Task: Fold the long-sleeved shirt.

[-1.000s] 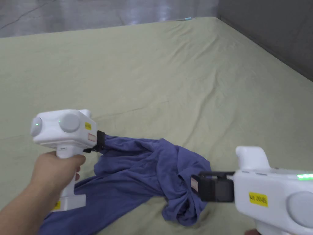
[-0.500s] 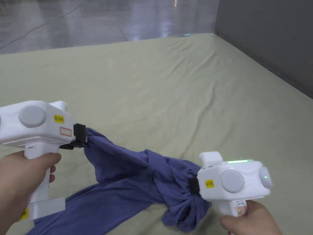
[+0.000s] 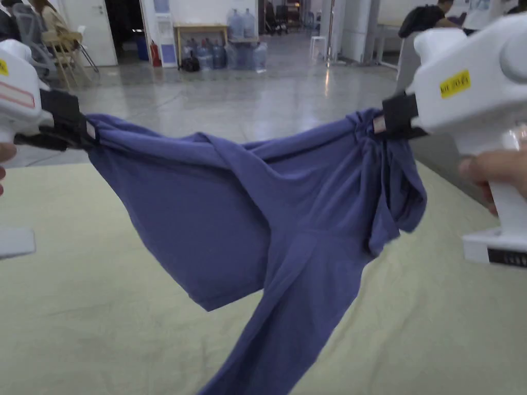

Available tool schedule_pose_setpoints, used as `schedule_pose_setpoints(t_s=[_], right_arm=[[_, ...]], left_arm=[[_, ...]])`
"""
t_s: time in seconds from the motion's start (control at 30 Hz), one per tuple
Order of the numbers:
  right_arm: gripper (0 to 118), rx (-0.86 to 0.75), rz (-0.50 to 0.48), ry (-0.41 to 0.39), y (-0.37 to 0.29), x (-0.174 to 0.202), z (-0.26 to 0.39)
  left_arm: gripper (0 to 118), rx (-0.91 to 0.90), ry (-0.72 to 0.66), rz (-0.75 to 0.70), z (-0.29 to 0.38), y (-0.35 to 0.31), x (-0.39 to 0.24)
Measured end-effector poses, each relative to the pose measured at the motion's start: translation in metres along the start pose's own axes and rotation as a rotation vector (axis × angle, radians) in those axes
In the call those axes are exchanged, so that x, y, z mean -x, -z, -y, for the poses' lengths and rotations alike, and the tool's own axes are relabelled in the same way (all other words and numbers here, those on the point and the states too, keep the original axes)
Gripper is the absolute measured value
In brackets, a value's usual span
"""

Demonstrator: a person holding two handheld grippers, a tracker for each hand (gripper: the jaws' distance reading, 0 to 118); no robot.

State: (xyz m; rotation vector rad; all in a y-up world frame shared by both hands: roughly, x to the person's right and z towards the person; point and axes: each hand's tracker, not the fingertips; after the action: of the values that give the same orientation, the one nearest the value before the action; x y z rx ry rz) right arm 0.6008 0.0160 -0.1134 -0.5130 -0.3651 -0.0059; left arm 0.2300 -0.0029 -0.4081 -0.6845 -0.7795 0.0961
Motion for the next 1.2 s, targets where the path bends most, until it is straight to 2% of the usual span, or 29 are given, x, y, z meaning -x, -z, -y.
schedule_pose_setpoints(t_s=[0.07,0.13,0.2,0.3,0.43,0.53,0.6,0.7,0.8,0.97,1.07,1.17,1.2], right_arm=[[4,-0.044,0.009,-0.032,0.001,0.004,-0.046],[4,-0.066,0.020,-0.068,0.007,0.010,-0.093],[4,-0.067,0.036,-0.068,0.019,0.009,-0.126],[4,-0.074,0.068,-0.112,0.035,0.009,-0.165],[4,-0.067,0.169,-0.220,0.061,0.002,-0.189],[4,-0.047,0.163,-0.215,0.094,-0.006,-0.182],[4,-0.015,0.165,-0.214,0.107,-0.004,-0.153],[4,0.087,0.157,-0.224,0.153,-0.003,-0.097],[4,0.177,0.091,-0.198,0.201,0.001,-0.026],[4,0.362,0.020,-0.152,0.254,0.018,0.105],[4,0.430,-0.036,-0.155,0.262,0.026,0.167],[4,0.427,-0.084,-0.157,0.231,0.031,0.207],[4,0.412,-0.088,-0.190,0.214,0.035,0.222]], left_arm=[[5,-0.051,-0.027,0.014,-0.035,-0.007,0.001],[5,-0.132,-0.004,-0.034,-0.073,-0.013,-0.002],[5,-0.168,0.016,-0.039,-0.104,-0.014,-0.005],[5,-0.232,-0.001,-0.036,-0.149,-0.003,-0.001],[5,-0.255,-0.001,-0.052,-0.183,0.013,-0.001],[5,-0.274,0.032,-0.061,-0.171,0.036,-0.006],[5,-0.249,0.091,-0.080,-0.154,0.063,-0.004],[5,-0.107,0.109,-0.132,-0.112,0.121,0.016],[5,-0.009,0.100,-0.157,-0.050,0.173,0.045],[5,0.213,-0.012,-0.161,0.075,0.235,0.096],[5,0.282,-0.057,-0.172,0.149,0.238,0.117],[5,0.297,-0.062,-0.157,0.200,0.209,0.124],[5,0.318,-0.049,-0.135,0.218,0.191,0.124]])
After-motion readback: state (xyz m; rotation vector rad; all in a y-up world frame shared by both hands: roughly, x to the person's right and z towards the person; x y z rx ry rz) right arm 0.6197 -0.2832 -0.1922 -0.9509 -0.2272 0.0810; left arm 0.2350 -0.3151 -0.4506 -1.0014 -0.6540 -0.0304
